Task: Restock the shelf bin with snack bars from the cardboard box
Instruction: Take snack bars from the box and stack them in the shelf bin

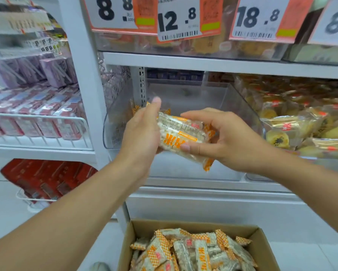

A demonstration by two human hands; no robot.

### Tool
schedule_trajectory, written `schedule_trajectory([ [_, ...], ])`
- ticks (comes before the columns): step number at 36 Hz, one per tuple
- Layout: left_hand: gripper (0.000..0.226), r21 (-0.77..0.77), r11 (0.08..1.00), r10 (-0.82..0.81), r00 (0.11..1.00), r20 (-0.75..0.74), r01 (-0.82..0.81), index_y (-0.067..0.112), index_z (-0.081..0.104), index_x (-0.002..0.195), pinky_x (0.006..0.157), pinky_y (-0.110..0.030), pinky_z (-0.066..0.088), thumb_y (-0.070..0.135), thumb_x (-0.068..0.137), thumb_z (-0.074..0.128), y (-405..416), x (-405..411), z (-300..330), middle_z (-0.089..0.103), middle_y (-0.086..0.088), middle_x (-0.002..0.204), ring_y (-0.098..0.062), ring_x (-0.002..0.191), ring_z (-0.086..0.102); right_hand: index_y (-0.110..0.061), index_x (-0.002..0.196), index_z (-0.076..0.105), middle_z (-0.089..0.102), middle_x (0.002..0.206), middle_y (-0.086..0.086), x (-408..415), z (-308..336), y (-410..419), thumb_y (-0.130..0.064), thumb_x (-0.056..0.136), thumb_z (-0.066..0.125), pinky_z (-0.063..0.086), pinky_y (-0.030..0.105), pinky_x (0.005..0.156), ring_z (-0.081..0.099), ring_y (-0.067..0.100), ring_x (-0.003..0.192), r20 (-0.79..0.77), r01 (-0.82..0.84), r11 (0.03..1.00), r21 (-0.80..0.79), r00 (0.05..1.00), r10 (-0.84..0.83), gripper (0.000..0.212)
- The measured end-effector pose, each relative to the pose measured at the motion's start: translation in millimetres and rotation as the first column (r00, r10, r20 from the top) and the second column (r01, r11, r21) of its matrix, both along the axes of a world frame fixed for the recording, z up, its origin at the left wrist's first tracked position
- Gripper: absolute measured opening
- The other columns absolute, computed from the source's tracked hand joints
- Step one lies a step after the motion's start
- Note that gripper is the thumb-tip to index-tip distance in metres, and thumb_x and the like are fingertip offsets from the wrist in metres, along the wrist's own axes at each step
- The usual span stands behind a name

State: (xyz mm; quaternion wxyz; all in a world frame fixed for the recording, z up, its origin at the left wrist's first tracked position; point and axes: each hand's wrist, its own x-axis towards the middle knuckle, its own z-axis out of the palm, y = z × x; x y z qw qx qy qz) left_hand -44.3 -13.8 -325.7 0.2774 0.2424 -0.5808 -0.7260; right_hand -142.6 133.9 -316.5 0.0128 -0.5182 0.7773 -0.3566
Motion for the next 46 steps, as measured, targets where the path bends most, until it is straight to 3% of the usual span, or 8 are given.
schedule_trajectory([
  [3,0.048,-0.384,0.921,0.099,0.993,0.061,-0.068,0.031,0.07,0.08,0.09,-0.04,0.055,0.069,0.092,0.043,-27.4,1.3,3.4,0.073,0.004,0.088,-0.015,0.091,0.07,-0.022,0.122,0.069,0.073,0.105,-0.008,-22.2,10.9,-15.5,-0.045,0.076,0.081,0.056,0.029,0.085,0.066,0.0,0.09,0.074,-0.006,0.999,-0.039,0.997,0.009,0.053],
  [7,0.028,-0.868,0.496,0.243,0.964,0.103,-0.032,0.024,0.059,0.099,0.077,-0.028,0.041,0.04,0.105,0.037,-57.2,9.7,-12.0,0.064,0.003,0.09,-0.014,0.085,0.058,-0.012,0.131,0.064,0.069,0.118,-0.007,-65.5,11.0,-57.1,-0.038,0.081,0.081,0.049,0.02,0.093,0.062,0.003,0.105,-0.052,0.079,0.992,0.099,0.996,-0.074,0.059],
  [9,0.035,-0.942,0.301,0.248,0.942,0.227,0.148,0.017,0.062,0.108,0.084,-0.035,0.043,0.038,0.101,0.035,-67.7,8.2,-28.4,0.064,-0.005,0.104,-0.025,0.099,0.059,-0.012,0.131,0.063,0.067,0.123,0.0,-82.8,-0.2,-83.2,-0.04,0.082,0.08,0.044,0.02,0.09,0.061,0.012,0.11,-0.136,0.105,0.973,0.203,0.988,-0.078,0.059],
  [12,0.038,-0.885,0.199,0.253,0.85,0.461,0.421,0.025,0.055,0.098,0.083,-0.042,0.048,0.048,0.1,0.025,-67.6,9.9,-44.7,0.057,-0.001,0.098,-0.029,0.098,0.058,-0.017,0.131,0.061,0.065,0.125,-0.001,-95.7,-27.2,-119.4,-0.042,0.08,0.081,0.047,0.025,0.092,0.061,0.017,0.112,-0.151,0.084,0.938,0.335,0.988,-0.035,0.06],
  [17,0.051,-0.92,0.018,0.345,0.861,0.374,0.392,0.03,0.046,0.07,0.064,-0.034,0.034,0.049,0.098,0.008,-61.9,13.5,-53.2,0.052,0.006,0.069,-0.024,0.07,0.057,-0.02,0.129,0.055,0.056,0.124,-0.001,-102.9,-63.5,-159.7,-0.039,0.078,0.083,0.047,0.033,0.095,0.055,0.018,0.112,-0.19,0.052,0.941,0.334,0.982,0.013,0.061],
  [27,0.058,-0.956,-0.054,0.366,0.897,0.248,0.287,0.028,0.067,0.073,0.059,-0.03,0.033,0.043,0.099,0.018,-66.2,9.6,-61.6,0.059,0.008,0.057,-0.021,0.055,0.058,-0.015,0.132,0.06,0.044,0.14,0.003,-109.2,-77.8,-170.8,-0.053,0.086,0.069,0.04,0.042,0.108,0.036,0.023,0.132,-0.319,0.13,0.92,0.371,0.948,-0.005,0.06],
  [34,0.051,-0.958,-0.155,0.42,0.894,0.159,0.243,0.029,0.069,0.063,0.052,-0.03,0.048,0.035,0.097,0.031,-66.4,5.1,-66.1,0.052,0.009,0.044,-0.021,0.04,0.052,-0.032,0.159,-0.007,-0.01,0.168,-0.007,-110.0,-89.0,-166.3,-0.043,0.108,0.025,-0.005,0.053,0.123,-0.013,0.014,0.154,-0.323,0.061,0.814,0.577,0.933,0.158,0.061],
  [46,0.054,-0.955,-0.161,0.444,0.883,0.154,0.248,0.029,0.07,0.059,0.051,-0.027,0.039,0.035,0.095,0.031,-64.7,3.8,-67.1,0.052,0.007,0.041,-0.021,0.038,0.051,-0.031,0.161,-0.001,-0.007,0.169,-0.005,-107.0,-89.6,-176.5,-0.05,0.105,0.036,0.005,0.054,0.123,-0.004,0.019,0.155,-0.348,0.079,0.814,0.576,0.924,0.157,0.069],
])
